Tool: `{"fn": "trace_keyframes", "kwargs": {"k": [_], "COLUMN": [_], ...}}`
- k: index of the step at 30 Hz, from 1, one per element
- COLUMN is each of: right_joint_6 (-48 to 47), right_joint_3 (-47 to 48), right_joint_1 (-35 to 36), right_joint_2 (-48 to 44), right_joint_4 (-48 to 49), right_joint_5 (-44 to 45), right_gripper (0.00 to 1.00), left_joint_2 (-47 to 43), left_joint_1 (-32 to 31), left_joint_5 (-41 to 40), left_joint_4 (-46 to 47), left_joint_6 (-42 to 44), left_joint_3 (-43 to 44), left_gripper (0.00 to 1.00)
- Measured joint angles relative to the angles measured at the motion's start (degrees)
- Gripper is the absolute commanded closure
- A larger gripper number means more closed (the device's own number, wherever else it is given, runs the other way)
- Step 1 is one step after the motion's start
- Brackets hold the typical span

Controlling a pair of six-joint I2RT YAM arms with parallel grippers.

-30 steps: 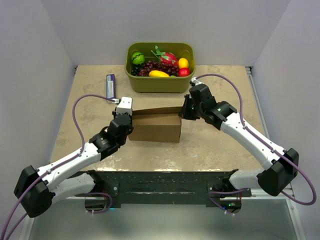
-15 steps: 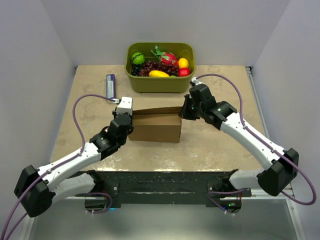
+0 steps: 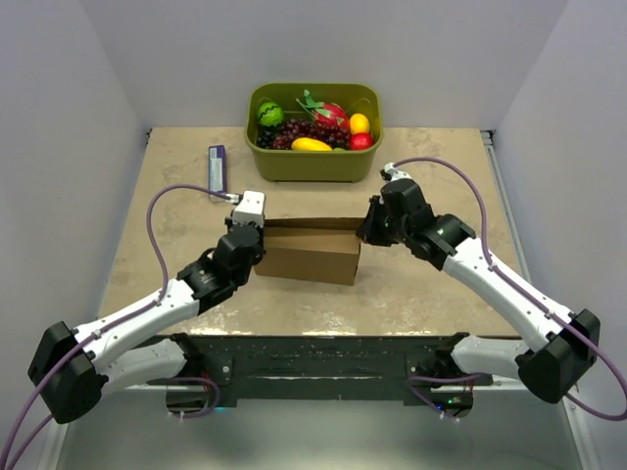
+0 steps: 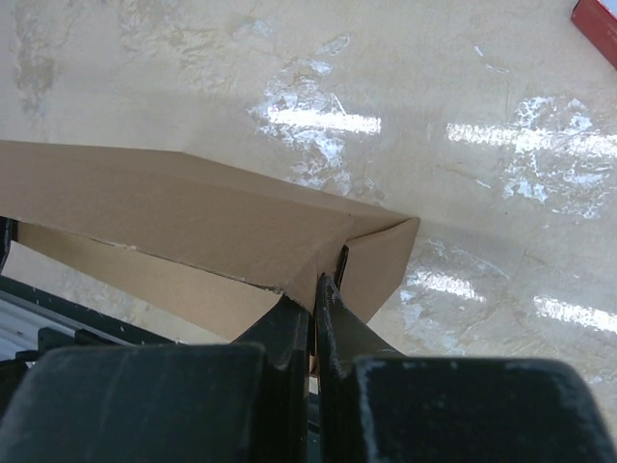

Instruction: Fold the paper box

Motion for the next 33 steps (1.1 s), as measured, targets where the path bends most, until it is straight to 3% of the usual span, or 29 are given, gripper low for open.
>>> {"fn": "trace_keyframes", "kwargs": {"k": [17,33], "right_joint_6": [0.46,0.81], "right_joint_3": [-4.5,0.46], "right_joint_1": [0.33,-1.29], "right_joint_2": [-2.91,-0.2], "right_joint_4": [4.83,0.55], "right_joint_5": [0.61,-0.96], "right_gripper": [1.0,1.0], "left_joint_2": [0.02,0.22], "left_joint_1": [-0.04,-0.61], "left_joint_5": [0.44,-0.22], "left_joint_4": [0.11,0.13], "left_joint_6": [0.57,0.52], "left_joint_3": [0.0,0.02], "left_gripper": [0.92,0.92]}}
